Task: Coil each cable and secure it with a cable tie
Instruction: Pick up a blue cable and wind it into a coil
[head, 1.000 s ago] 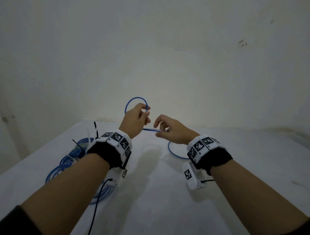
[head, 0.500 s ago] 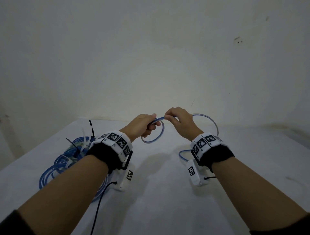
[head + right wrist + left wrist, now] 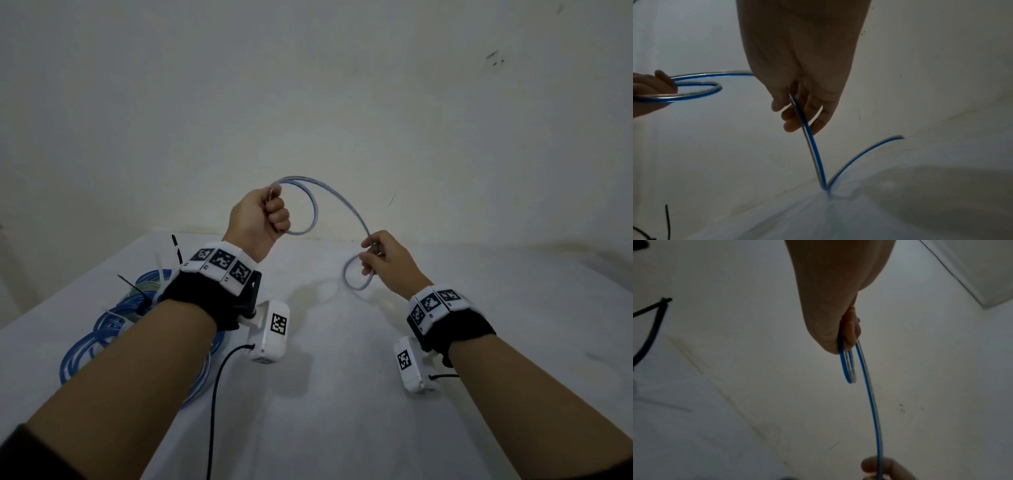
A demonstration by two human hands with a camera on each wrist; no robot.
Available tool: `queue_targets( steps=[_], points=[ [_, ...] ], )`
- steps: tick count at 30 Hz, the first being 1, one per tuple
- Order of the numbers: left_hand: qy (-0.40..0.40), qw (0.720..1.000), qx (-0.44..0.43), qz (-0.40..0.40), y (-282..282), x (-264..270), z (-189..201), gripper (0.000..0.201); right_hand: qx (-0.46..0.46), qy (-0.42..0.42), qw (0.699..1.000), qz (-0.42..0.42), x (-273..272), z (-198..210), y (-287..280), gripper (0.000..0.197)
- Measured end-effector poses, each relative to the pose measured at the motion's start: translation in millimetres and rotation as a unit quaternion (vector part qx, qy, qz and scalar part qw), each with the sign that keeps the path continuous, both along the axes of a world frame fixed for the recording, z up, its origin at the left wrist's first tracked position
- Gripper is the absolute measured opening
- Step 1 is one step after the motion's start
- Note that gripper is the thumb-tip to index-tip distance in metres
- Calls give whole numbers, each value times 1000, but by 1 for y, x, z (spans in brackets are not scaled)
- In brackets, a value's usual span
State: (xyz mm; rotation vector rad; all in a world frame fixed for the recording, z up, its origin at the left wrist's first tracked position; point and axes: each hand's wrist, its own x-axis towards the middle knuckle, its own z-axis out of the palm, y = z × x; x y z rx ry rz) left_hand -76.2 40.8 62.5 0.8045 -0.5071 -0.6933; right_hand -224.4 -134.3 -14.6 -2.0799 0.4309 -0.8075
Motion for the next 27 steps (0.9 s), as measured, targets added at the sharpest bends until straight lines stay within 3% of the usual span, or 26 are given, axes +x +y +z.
queue_targets(
  steps=[6,10,16,21,23,25,27],
  points=[
    [-44,996,-59,46,-22,2,-12,30,-31,-48,995,-88,3,-7,-11,9],
    [-174,979,-33,98,-46,-12,-24,22,-116,-52,986,-109,16,-7,-14,10],
    [-413,891,76,170,-73,-15,-49,15,-189,24,980,-66,28,-5,-9,17],
    [-577,769,234,146,-78,-9,-65,15,-269,67,960,-37,24,2,-6,22],
    [-610,733,276,121,-77,-9,-66,17,-287,59,956,-28,22,3,-7,20],
    [-614,722,294,119,-75,-8,-64,18,-279,42,959,1,20,2,-9,15],
    [-599,730,307,118,-72,-8,-61,21,-285,44,957,22,19,1,-9,17]
  ],
)
